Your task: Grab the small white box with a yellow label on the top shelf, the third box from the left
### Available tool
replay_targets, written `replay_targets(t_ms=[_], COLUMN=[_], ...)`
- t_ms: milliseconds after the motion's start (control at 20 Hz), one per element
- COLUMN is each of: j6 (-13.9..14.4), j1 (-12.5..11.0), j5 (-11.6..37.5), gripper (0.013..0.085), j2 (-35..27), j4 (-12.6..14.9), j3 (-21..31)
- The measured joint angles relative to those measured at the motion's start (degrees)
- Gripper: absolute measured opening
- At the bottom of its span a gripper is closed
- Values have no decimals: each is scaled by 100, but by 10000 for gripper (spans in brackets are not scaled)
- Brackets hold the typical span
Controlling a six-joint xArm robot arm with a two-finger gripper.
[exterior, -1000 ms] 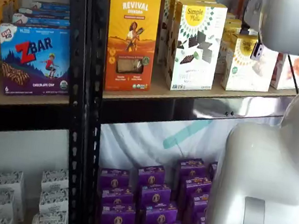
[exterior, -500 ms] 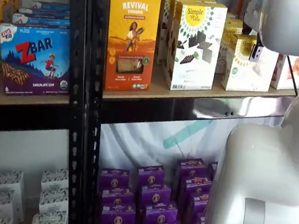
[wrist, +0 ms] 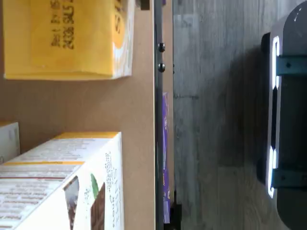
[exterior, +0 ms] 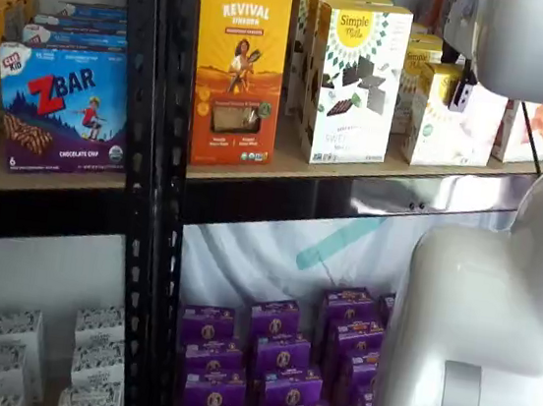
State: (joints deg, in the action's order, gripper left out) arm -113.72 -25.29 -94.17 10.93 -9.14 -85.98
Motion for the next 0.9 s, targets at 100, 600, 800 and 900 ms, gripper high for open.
replay_targets(t_ms=[100, 600, 800, 900], j6=[-10, -25, -24, -3], j1=[-14, -37, -42, -23], j5=[-9, -82, -133, -232], gripper=[410, 370, 290, 290], j2=[2, -13, -12, -30], j4=[-21, -23, -28, 1], j3=[-6, -60, -82, -139])
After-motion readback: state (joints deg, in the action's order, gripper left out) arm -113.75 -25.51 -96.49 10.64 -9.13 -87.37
